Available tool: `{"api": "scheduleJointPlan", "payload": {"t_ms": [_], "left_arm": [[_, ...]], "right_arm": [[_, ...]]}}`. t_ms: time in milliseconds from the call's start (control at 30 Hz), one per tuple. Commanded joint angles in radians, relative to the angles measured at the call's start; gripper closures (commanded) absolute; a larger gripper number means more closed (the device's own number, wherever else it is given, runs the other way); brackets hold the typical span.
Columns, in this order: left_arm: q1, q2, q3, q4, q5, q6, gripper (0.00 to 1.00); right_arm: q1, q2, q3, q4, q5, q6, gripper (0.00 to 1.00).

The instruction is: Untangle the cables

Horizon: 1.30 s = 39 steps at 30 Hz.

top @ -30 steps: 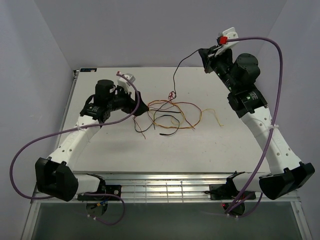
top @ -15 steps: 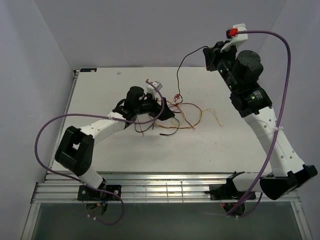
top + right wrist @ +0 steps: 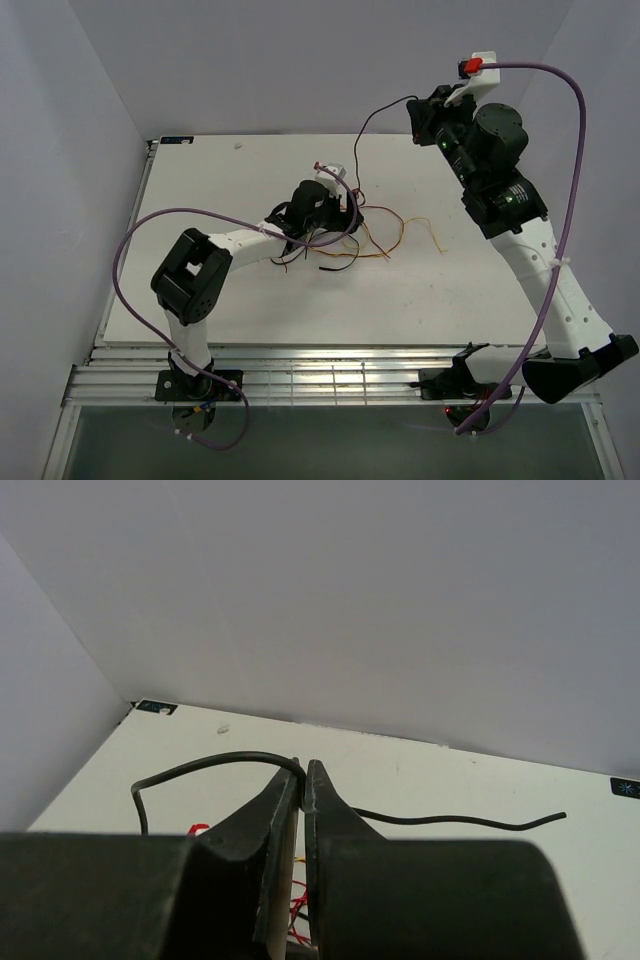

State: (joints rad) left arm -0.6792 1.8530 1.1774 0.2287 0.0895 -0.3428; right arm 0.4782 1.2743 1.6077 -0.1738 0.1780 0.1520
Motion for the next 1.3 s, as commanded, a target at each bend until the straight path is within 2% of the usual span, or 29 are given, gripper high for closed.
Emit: {"api": "scheduleJointPlan", "payload": {"t_ms": [0,100,200,333,367,467,500,533,667,767,833,933,1033,1167,1267], "left_arm": [[-0.022,-0.009,0.018,0.119,-0.163,-0.028,0.07],[-0.04,0.006,0.014,0.179,-0.2,-0.025,0.07],[-0.054,0.029,0.016,0.218,-0.208,-0.015,0.12],[-0.063,0.055,0.034,0.233,-0.231,-0.004,0.3],[-0.063,0.058,0.036,0.239,-0.234,-0.004,0.43],[-0.065,0.046,0.03,0.239,-0.225,0.011,0.75],[-0.066,0.035,0.022,0.239,-0.212,0.019,0.93],[-0.066,0.005,0.01,0.239,-0.197,0.022,1.0],[-0.068,-0.124,-0.097,0.198,-0.099,0.001,1.0],[-0.068,-0.234,-0.173,0.089,-0.008,-0.031,1.0],[-0.066,-0.277,-0.206,0.04,0.039,-0.042,1.0],[-0.068,-0.336,-0.219,-0.081,0.203,-0.055,1.0],[-0.068,-0.348,-0.179,-0.194,0.315,-0.041,1.0],[-0.065,-0.318,-0.095,-0.362,0.534,0.01,1.0],[-0.062,-0.321,-0.084,-0.417,0.604,0.016,1.0]], "right_arm": [[0.003,-0.052,0.003,0.033,0.002,0.024,0.92],[0.003,-0.067,-0.012,0.033,0.009,0.037,0.92],[0.003,-0.075,-0.032,0.034,0.021,0.047,0.92],[0.003,-0.085,-0.048,0.033,0.028,0.057,0.92],[0.003,-0.087,-0.055,0.033,0.031,0.057,0.92],[0.003,-0.093,-0.066,0.033,0.079,0.047,0.92],[0.002,-0.09,-0.068,0.034,0.107,0.031,0.92],[0.002,-0.086,-0.068,0.036,0.136,0.02,0.92],[-0.019,-0.055,-0.081,0.031,0.319,-0.037,0.92],[-0.081,-0.026,-0.107,0.017,0.345,-0.045,0.92],[-0.176,0.005,-0.13,-0.012,0.312,-0.013,0.92],[-0.314,0.069,-0.167,-0.035,0.093,0.018,0.92],[-0.352,0.129,-0.221,-0.039,0.009,-0.008,0.92],[-0.374,0.247,-0.255,-0.044,-0.055,-0.012,0.92],[-0.412,0.331,-0.258,-0.041,-0.075,0.006,0.92]]}}
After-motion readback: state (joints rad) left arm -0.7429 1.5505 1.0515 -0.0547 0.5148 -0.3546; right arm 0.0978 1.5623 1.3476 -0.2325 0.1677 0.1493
